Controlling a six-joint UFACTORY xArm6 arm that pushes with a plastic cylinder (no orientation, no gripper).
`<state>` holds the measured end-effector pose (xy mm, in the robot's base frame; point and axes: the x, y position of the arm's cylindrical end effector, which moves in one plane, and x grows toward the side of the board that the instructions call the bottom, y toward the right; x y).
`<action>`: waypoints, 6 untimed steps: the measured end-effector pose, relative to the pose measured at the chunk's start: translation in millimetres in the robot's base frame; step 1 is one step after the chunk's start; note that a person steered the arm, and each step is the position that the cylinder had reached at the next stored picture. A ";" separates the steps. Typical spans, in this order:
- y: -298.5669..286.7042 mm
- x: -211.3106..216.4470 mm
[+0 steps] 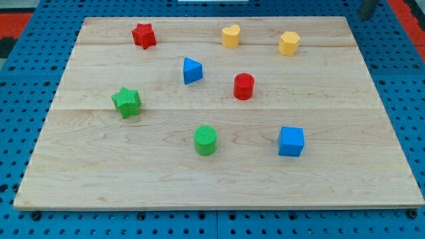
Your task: Move your arm closer to yellow hexagon
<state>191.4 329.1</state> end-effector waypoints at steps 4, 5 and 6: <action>-123.7 75.5; -123.7 73.8; -123.7 73.8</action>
